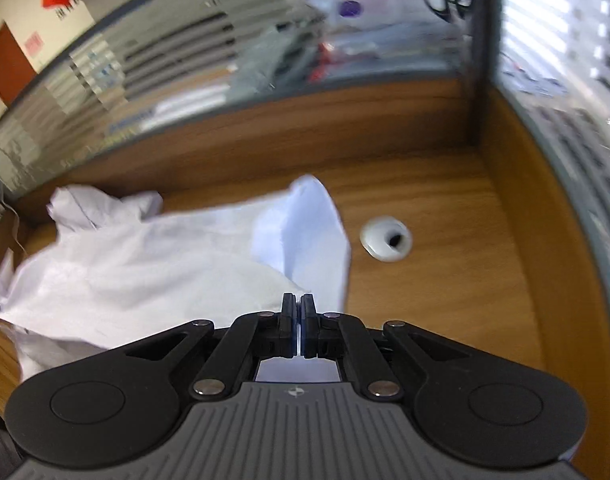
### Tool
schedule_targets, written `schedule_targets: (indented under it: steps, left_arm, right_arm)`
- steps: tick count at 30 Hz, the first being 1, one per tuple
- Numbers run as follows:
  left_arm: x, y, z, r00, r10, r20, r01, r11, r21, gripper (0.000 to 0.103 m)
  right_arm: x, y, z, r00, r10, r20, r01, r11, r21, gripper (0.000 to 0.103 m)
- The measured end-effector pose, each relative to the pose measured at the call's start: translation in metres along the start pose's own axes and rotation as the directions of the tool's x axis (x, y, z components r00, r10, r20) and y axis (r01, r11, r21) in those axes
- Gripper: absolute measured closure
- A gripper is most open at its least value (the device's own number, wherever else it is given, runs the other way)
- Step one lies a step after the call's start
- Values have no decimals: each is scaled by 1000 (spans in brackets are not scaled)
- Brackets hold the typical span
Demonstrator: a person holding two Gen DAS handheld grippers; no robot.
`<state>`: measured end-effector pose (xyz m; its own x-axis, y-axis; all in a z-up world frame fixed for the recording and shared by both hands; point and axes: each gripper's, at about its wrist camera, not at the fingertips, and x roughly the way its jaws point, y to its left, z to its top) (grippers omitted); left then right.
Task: Fold clothes
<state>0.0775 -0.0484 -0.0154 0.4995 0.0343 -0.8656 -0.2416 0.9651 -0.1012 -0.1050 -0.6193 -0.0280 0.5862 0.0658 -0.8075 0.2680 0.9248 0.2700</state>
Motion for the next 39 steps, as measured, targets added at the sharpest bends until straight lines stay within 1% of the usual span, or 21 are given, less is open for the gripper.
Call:
schedule_targets:
  steps: [4, 6, 7, 9, 11, 12, 13, 14, 15, 16, 17, 18, 19, 21, 25, 29, 34, 39]
  left_arm:
    - [7, 2, -32, 997, 3, -82, -1, 1000, 24, 98]
    - [13, 3, -47, 993, -2, -117, 5, 1000, 20, 96]
    - [14, 4, -51, 993, 0, -116, 3, 1000, 19, 90]
    - [9, 3, -56, 996, 20, -89, -17, 999, 28, 80]
    - [-4, 2, -53, 1000, 22, -22, -21, 999, 32, 65]
    - [-10, 1, -49, 1000, 20, 17, -21, 999, 35, 61]
    - [-16, -1, -44, 998, 18, 55, -20, 999, 38, 54]
    - [-22, -3, -40, 995, 15, 94, -19, 999, 41, 52]
    - [-23, -6, -33, 994, 9, 112, -15, 999, 48, 51]
    - [-23, -9, -26, 992, 2, 122, -9, 998, 56, 48]
    - [-21, -13, -19, 992, -2, 126, -6, 998, 59, 48]
    - [-18, -16, -12, 992, -4, 126, -3, 998, 59, 48]
    - [-13, -19, -5, 992, -8, 123, 1, 999, 54, 48]
    - [-2, -25, 8, 994, -14, 110, 11, 999, 33, 48]
    - [19, -32, 26, 994, -54, 95, 58, 998, -40, 48]
    - [45, -52, 48, 993, -61, 100, 64, 998, -27, 46]
    - [84, -78, 74, 996, -64, 67, 65, 998, -11, 46]
    - [123, -102, 88, 998, -58, 8, 58, 998, -19, 46]
  right_arm:
    - [2, -14, -39, 993, -74, -94, 79, 996, 49, 101]
    - [7, -19, -53, 988, -91, -126, 100, 992, 70, 101]
    - [10, -20, -58, 986, -97, -138, 108, 991, 75, 101]
    - [16, -22, -67, 981, -109, -160, 123, 989, 83, 101]
    - [21, -25, -76, 976, -121, -183, 139, 986, 92, 100]
    - [24, -25, -80, 974, -126, -191, 146, 985, 95, 99]
    - [22, -23, -76, 976, -126, -178, 144, 985, 94, 99]
    - [21, -21, -72, 978, -127, -165, 143, 985, 92, 98]
    - [21, -19, -67, 980, -127, -152, 142, 986, 91, 98]
    - [22, -17, -59, 983, -125, -137, 138, 986, 89, 95]
    - [24, -14, -51, 985, -124, -122, 135, 987, 87, 89]
    - [26, -11, -43, 987, -119, -107, 128, 988, 84, 85]
    - [29, -9, -36, 989, -115, -96, 123, 989, 80, 82]
    - [38, -3, -21, 991, -105, -78, 110, 991, 70, 83]
    - [61, 13, 10, 995, -82, -58, 85, 995, 56, 83]
    - [91, 17, 35, 998, -47, -46, 50, 997, 59, 82]
    - [135, 24, 58, 997, -17, -71, 19, 999, 26, 76]
    - [171, 32, 71, 994, -2, -112, 1, 1000, -10, 75]
